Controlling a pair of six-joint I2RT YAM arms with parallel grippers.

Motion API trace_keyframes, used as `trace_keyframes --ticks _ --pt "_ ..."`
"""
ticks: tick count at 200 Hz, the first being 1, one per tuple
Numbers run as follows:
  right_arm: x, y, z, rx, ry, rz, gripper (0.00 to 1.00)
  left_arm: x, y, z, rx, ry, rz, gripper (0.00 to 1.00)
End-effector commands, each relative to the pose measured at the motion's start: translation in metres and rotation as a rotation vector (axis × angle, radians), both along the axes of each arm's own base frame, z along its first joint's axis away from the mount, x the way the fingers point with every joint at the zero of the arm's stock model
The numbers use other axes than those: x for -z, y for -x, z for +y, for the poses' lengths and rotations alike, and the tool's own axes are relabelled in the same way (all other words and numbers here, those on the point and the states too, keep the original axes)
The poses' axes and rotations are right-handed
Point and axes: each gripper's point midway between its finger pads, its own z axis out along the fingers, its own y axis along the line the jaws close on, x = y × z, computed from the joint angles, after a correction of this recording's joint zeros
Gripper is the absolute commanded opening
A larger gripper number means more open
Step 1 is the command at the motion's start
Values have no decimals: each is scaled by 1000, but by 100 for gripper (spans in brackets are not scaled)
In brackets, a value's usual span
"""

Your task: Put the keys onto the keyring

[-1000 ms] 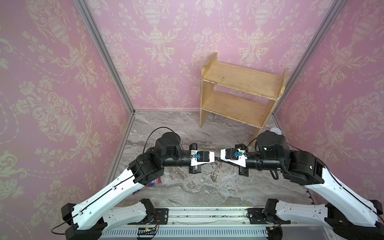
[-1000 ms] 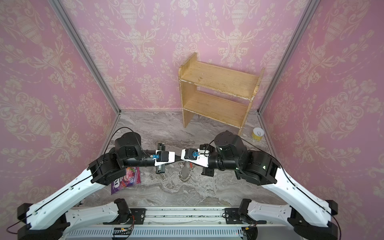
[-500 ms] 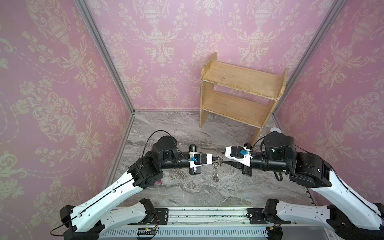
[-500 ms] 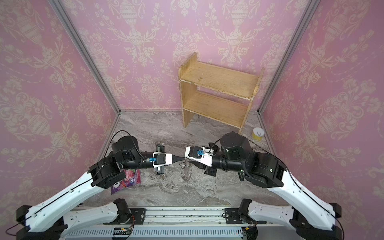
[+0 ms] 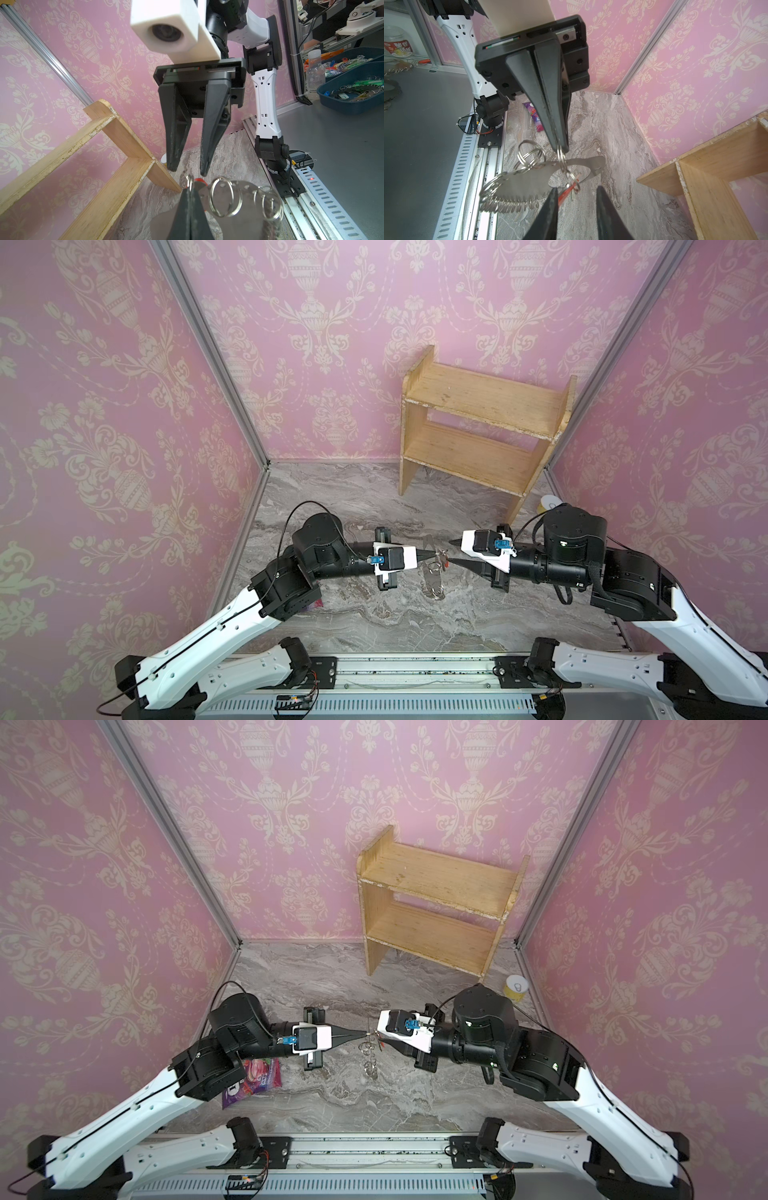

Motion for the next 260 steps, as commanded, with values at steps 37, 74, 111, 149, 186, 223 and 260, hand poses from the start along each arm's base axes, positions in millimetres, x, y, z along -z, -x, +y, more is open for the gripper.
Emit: trace_keyframes --ticks 37,74,111,149,186,223,260 --pt "-4 7 10 -62 -15 5 24 -16 13 4 48 56 -7 0" --pt "-5 9 10 -74 -15 7 16 -19 13 4 47 68 -9 0" --pt "-5 12 8 -76 -20 13 8 -22 11 5 35 91 -15 0" --pt "-3 13 8 -81 -25 26 0 -30 8 7 22 150 -23 0" --pt "0 15 10 -85 -49 48 0 -40 5 10 24 246 -29 0" --pt "9 15 18 -99 -75 90 0 -49 4 11 40 305 -36 0" --pt "18 12 23 -94 -72 113 0 -54 4 12 51 335 -47 0"
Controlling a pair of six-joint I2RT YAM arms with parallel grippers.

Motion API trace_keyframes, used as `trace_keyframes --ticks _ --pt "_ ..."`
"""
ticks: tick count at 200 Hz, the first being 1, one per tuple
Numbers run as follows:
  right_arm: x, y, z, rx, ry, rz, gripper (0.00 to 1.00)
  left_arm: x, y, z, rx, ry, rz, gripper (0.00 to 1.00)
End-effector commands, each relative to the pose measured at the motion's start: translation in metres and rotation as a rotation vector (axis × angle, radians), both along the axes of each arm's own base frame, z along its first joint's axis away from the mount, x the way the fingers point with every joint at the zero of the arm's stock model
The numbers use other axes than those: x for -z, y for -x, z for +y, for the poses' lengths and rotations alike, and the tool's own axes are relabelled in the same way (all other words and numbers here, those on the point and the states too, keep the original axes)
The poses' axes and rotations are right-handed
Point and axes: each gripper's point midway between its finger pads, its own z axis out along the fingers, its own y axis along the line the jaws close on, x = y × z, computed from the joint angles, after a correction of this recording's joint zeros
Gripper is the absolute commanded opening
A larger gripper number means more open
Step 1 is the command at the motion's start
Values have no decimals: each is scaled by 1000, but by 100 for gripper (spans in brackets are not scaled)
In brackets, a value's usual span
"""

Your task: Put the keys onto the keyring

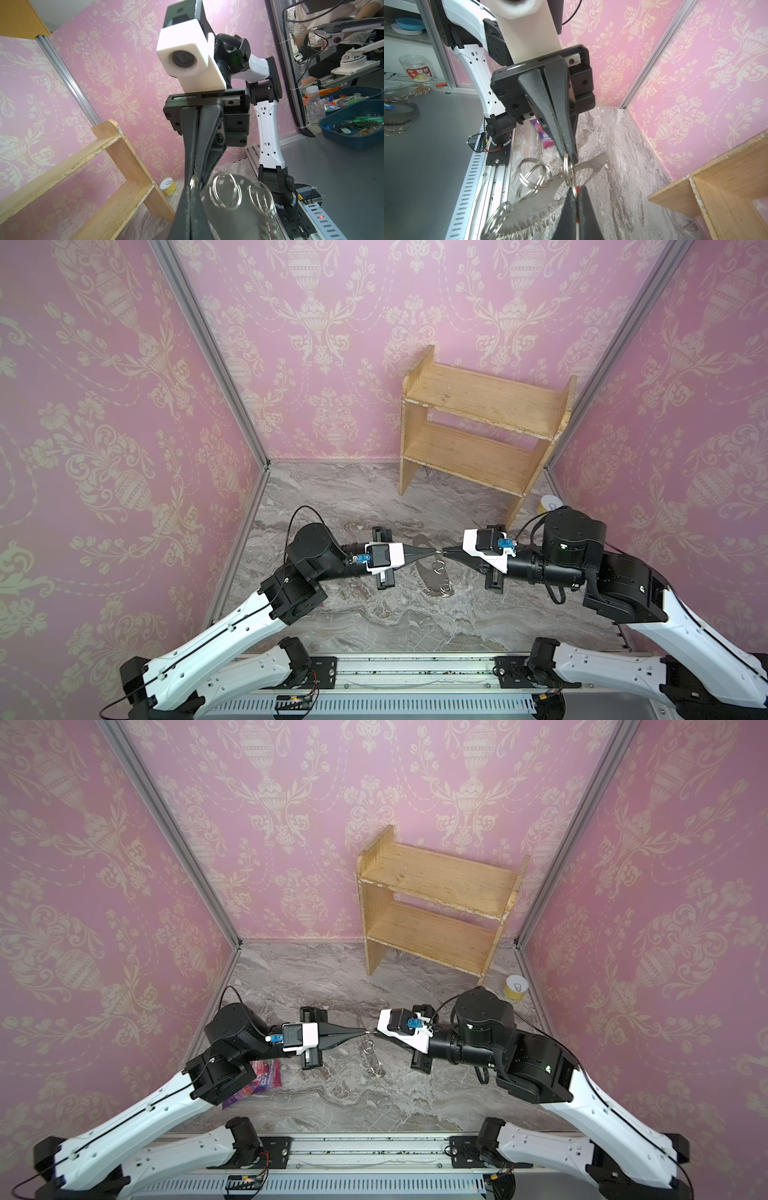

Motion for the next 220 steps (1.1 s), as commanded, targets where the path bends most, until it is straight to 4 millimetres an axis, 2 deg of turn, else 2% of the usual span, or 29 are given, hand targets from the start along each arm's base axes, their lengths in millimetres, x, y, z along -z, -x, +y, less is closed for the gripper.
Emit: trace_keyframes --ticks 1,88,115,141,178,220 --pt "22 8 9 -50 33 78 0 -40 2 10 -7 143 -69 0" --pt "38 8 36 -120 36 173 0 -34 4 1 55 144 -55 0" --pt "33 4 21 -59 40 135 14 -32 4 5 34 137 -66 0" --pt "18 6 1 -9 9 84 28 -29 4 6 26 130 -74 0" --pt "-1 11 -20 28 -29 12 32 -28 5 6 34 129 -77 0" --pt "-25 16 -29 26 -130 -67 34 -28 5 4 47 132 -72 0"
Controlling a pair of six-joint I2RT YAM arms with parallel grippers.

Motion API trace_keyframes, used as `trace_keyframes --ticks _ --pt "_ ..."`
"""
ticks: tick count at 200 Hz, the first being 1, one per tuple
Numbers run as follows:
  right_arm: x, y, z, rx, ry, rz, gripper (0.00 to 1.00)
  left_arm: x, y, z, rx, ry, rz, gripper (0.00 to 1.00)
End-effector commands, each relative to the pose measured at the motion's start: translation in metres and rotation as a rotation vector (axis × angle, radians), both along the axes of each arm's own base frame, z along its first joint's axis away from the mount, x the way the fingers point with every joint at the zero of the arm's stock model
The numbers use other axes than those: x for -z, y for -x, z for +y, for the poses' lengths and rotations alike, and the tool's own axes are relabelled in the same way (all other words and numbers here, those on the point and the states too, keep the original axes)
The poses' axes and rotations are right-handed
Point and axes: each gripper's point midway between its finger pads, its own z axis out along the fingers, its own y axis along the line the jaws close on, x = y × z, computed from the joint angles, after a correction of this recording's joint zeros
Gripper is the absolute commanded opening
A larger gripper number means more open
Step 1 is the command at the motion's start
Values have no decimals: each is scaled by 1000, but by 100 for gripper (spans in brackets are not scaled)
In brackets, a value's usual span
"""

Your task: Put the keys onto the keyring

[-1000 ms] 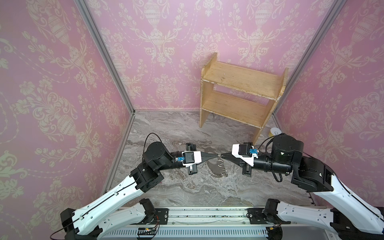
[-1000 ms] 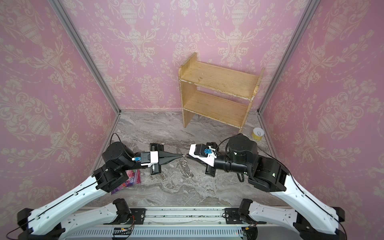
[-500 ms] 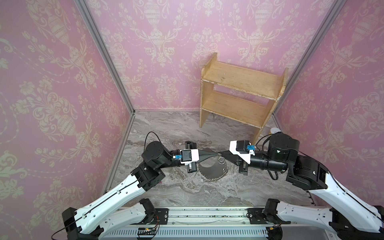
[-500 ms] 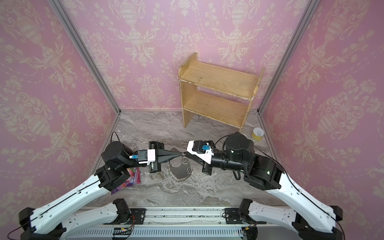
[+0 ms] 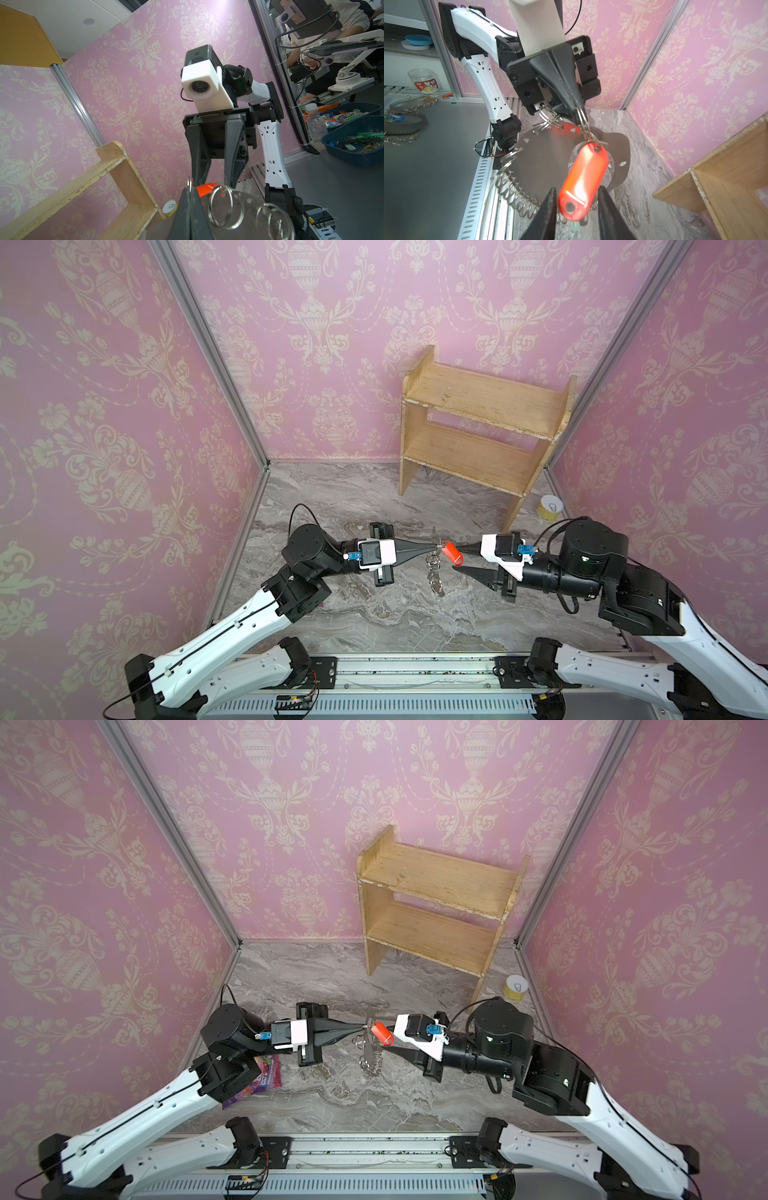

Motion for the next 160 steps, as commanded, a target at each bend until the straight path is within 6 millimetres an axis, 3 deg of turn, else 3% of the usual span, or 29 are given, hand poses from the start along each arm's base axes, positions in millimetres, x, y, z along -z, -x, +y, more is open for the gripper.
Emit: trace_keyframes --ticks 1,45,94,160 --pt "-15 1 -3 6 -58 -69 34 -9 2 2 3 38 -31 0" --pt "-28 3 4 -32 -91 -135 34 -8 6 1 34 26 -23 0" --pt "-22 1 22 -87 -65 -135 29 -10 10 1 59 23 -18 0" --pt "-21 5 27 -120 -77 -134 23 -10 11 2 61 18 -16 0"
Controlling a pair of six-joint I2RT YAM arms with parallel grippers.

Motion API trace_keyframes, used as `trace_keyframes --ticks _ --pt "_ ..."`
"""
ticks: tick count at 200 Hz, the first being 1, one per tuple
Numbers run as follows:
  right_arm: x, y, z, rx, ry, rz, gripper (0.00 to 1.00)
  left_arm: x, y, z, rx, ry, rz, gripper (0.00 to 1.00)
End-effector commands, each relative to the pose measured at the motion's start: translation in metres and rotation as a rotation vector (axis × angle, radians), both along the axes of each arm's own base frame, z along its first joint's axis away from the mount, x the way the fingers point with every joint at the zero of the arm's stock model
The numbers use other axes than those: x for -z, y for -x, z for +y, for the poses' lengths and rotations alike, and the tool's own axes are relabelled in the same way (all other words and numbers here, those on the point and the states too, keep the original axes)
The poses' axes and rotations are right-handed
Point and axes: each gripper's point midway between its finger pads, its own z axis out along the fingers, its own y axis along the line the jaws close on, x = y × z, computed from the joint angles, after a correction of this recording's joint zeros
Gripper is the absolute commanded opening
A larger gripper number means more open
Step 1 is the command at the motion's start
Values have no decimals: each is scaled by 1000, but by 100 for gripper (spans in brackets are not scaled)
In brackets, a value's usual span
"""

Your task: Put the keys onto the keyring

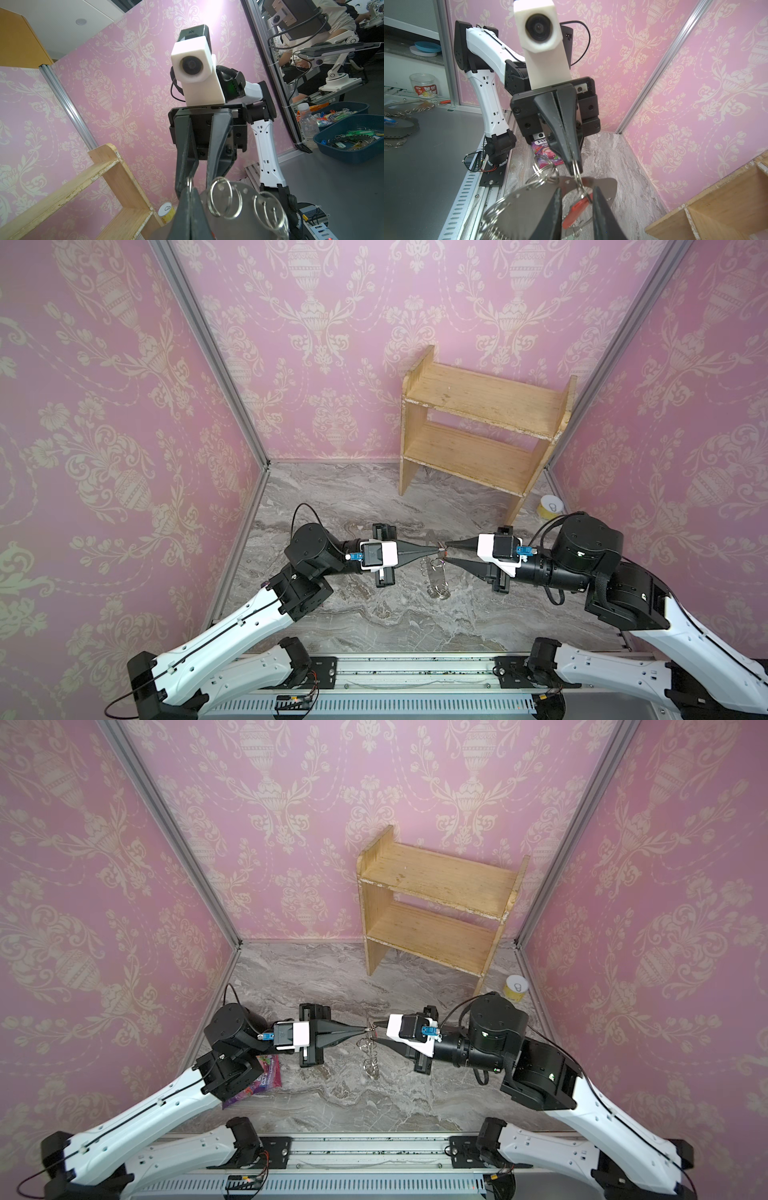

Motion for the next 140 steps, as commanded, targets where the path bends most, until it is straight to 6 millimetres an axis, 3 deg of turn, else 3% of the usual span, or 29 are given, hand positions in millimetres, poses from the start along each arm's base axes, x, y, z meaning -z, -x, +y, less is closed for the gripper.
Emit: trace_keyframes --ticks 1,140 --pt "-5 8 3 -44 -22 -26 23 -14 8 6 27 31 -13 0" --pt "4 4 8 -45 9 8 1 -21 12 9 37 47 -21 0"
